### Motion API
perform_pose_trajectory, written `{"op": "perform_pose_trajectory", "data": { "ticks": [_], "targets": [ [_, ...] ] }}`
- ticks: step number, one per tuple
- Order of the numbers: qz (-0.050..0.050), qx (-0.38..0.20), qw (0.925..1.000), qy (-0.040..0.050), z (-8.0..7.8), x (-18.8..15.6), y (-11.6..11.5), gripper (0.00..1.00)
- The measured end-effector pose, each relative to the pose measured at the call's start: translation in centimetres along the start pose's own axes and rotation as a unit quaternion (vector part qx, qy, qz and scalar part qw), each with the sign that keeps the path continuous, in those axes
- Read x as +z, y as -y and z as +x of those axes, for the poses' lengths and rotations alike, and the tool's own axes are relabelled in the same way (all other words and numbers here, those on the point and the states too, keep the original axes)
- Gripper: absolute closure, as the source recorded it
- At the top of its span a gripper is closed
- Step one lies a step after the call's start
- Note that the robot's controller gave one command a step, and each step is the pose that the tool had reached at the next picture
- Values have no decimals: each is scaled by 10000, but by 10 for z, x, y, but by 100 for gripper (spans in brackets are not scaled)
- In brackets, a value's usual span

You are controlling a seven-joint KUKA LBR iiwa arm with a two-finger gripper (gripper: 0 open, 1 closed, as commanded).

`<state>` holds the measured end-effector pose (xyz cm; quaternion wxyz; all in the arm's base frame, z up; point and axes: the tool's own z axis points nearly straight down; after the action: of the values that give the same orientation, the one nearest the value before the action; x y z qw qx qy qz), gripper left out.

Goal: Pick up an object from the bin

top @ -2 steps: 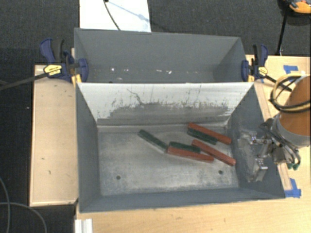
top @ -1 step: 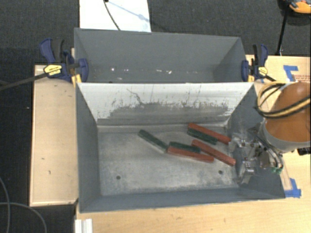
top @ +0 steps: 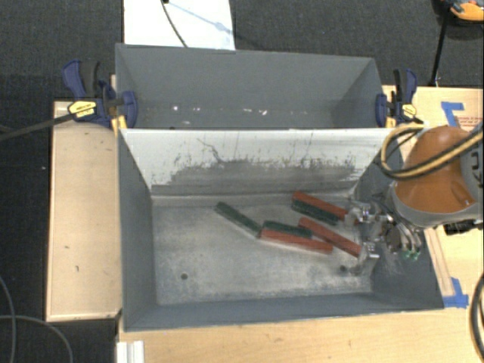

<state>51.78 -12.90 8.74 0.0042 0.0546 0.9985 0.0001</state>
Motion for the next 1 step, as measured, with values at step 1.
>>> {"op": "perform_pose_trajectory", "data": {
  "ticks": [1],
  "targets": [
    [3,376,9993,-32,26,13,-33,100]
  ]
}}
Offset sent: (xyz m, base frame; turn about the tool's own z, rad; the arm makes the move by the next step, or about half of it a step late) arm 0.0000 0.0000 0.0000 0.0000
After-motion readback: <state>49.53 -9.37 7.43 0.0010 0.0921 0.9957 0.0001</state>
